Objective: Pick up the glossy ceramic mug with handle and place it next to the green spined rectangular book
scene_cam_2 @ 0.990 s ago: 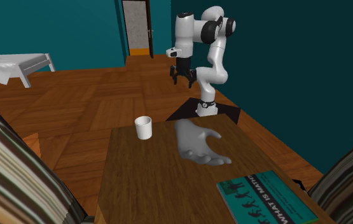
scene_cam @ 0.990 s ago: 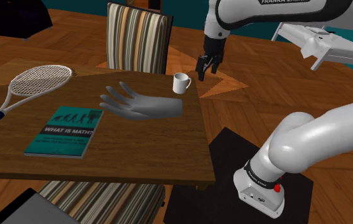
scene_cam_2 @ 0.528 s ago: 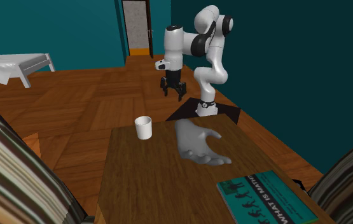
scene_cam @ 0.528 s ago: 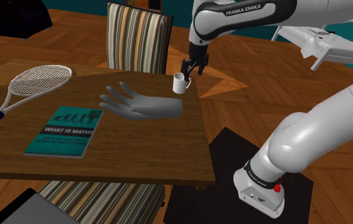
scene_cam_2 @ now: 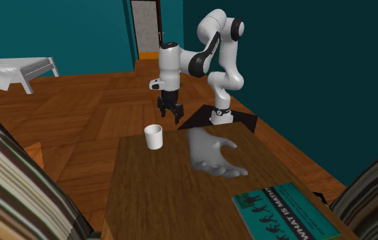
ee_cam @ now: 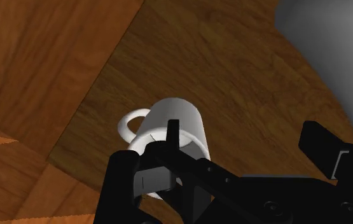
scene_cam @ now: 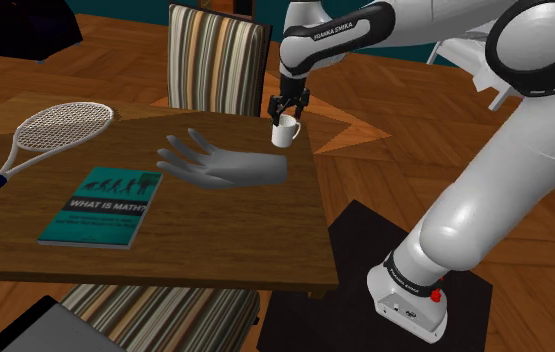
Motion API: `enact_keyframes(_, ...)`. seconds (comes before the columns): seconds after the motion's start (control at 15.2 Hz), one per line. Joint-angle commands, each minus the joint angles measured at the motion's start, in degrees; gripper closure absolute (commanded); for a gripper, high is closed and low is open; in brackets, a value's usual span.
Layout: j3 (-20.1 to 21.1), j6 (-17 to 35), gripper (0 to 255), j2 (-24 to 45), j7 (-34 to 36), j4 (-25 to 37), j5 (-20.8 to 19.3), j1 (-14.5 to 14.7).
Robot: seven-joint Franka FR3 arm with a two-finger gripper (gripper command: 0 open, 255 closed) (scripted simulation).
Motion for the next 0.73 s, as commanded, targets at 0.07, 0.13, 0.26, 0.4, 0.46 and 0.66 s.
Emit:
enact_keyframes(0.07,-0.5,2.5,0,6.1,0.4,4.5,0.6,-0.6)
enact_keyframes(0.13,-0.7,3.2,0,8.2,0.6,6.2,0.9,-0.8)
enact_keyframes(0.26,-0.9,4.0,0,11.5,0.7,9.1,1.3,-1.1)
enact_keyframes(0.4,-0.9,5.4,0,12.2,0.7,8.4,1.4,-1.2)
enact_keyframes(0.46,-0.9,6.0,0,12.6,0.7,8.1,1.4,-1.2)
enact_keyframes(0.66,-0.9,8.1,0,13.8,0.6,7.3,1.5,-1.3)
